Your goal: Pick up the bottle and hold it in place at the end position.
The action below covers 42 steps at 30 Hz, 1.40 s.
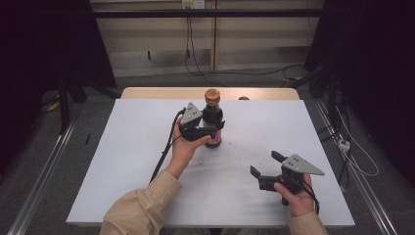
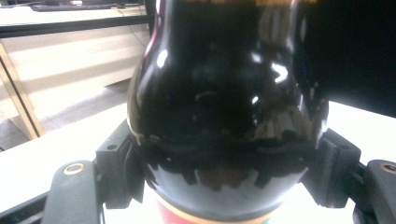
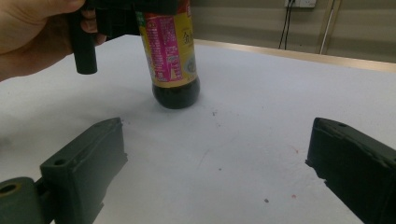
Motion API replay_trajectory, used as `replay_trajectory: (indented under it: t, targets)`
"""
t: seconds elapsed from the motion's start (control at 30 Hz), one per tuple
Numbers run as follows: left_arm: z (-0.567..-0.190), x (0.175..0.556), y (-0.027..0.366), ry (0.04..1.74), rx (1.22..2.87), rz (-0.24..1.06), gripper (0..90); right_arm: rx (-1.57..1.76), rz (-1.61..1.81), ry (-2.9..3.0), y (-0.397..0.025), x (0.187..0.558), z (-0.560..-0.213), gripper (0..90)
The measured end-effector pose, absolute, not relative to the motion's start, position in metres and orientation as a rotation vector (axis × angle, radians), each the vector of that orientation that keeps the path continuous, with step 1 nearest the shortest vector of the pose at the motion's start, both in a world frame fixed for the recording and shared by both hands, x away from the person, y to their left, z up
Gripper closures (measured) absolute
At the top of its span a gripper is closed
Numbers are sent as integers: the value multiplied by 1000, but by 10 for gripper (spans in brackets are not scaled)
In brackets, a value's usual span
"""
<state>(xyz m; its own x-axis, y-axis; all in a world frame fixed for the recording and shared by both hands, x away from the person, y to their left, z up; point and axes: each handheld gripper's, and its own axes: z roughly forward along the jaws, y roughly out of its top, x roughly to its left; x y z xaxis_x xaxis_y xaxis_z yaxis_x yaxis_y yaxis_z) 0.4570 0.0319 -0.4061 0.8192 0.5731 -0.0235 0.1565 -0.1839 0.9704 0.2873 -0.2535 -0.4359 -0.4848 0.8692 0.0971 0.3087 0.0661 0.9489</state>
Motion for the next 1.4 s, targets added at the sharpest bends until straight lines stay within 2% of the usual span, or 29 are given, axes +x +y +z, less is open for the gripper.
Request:
replay_trajectory:
  t: [0.33,0.8,1.4]
  targets:
    - [-410,457,31,565,1761,433,289,1189,1419,1842,-250,304,-427,38]
    - [-412,457,32,561,1748,437,293,1214,1409,1828,-241,332,-399,42]
    - [-411,456,33,567,1753,432,295,1224,1388,1854,-230,359,-382,46]
